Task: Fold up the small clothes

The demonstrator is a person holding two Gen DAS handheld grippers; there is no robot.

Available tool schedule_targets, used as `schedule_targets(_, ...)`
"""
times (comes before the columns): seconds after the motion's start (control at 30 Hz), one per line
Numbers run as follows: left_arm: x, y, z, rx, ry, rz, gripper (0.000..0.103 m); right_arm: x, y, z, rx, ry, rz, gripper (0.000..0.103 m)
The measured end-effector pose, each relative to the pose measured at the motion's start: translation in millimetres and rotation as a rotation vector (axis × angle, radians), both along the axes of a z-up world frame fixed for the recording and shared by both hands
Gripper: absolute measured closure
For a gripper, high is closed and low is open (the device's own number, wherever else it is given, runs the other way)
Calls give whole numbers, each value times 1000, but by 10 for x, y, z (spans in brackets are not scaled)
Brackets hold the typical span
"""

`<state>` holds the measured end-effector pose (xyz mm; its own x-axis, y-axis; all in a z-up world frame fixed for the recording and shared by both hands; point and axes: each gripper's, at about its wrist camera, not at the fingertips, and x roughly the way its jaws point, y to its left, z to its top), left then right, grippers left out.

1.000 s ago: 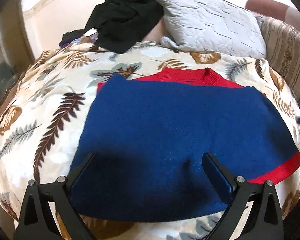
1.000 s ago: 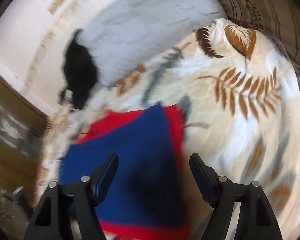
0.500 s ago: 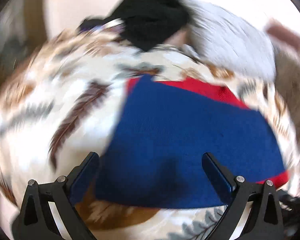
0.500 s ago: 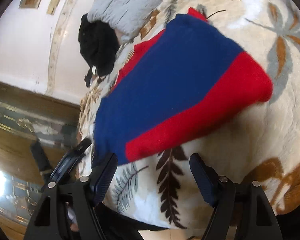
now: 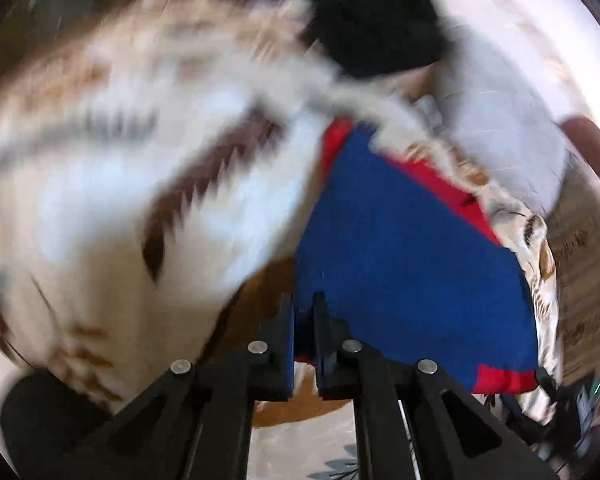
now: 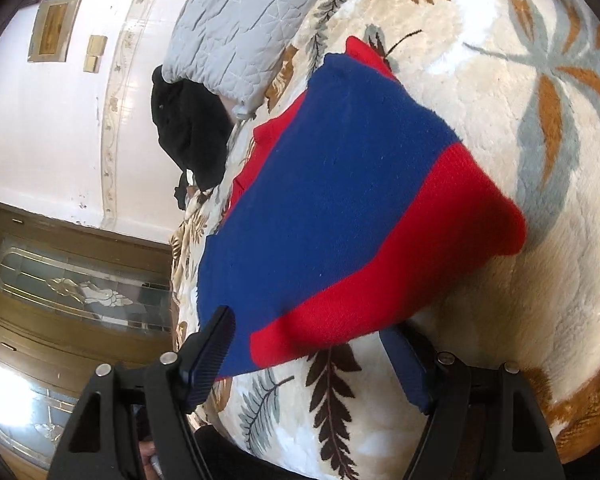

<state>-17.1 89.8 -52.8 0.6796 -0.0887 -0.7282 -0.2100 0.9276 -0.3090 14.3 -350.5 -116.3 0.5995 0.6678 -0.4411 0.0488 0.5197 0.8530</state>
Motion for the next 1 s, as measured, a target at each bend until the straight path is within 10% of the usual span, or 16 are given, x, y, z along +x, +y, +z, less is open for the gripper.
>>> schedule_targets(0.13, -29, -156, -187, 124, 58, -20, 94, 0, -44, -24, 17, 1, -8, 25)
schedule_targets(0.27, -14, 46, -315, 6, 112, 28, 81, -9, -63, -14, 20, 3, -9, 25)
schedule_targets(0.33, -29, 37, -64, 6, 41, 12, 43, -26, -92, -22, 26, -9, -18, 20)
schedule_targets(0.4, 76, 36, 81, 36, -20, -1, 28, -25, -94, -40, 38, -6, -24, 20)
schedule_targets(0.67, 1462, 276, -5, -78, 63, -68, 30, -49, -71, -37, 24, -29, -12, 19)
schedule_targets(0.87, 2039, 397, -330, -196, 166, -89, 90, -54, -36, -30, -7, -49, 1, 19)
schedule_targets(1.0, 1853, 218, 74, -112, 30, -109, 92, -40, -20, -23, -20, -50, 4, 19)
